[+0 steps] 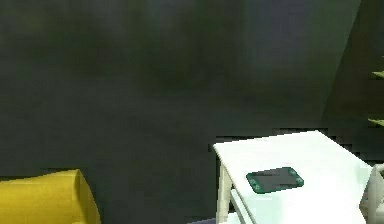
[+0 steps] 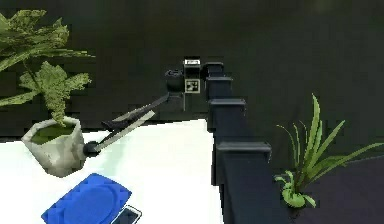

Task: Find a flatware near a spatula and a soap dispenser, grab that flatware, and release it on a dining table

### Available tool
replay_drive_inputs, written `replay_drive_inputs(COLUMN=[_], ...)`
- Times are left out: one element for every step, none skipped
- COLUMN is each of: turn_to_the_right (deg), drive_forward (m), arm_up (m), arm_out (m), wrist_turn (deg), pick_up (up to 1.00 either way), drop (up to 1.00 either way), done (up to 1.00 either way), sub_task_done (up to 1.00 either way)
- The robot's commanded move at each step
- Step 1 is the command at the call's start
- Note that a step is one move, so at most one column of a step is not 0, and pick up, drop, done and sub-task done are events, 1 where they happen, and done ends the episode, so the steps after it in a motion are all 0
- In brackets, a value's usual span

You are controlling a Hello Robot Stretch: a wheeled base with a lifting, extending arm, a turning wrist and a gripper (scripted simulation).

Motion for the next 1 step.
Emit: replay_drive_inputs(turn_to_the_right=[0.0], drive_forward=[0.0], arm_up=[0.0], arm_out=[0.0], wrist_turn=[0.0], pick_up=[0.0], drop=[0.0], done=[1.0], sub_task_done=[0.0])
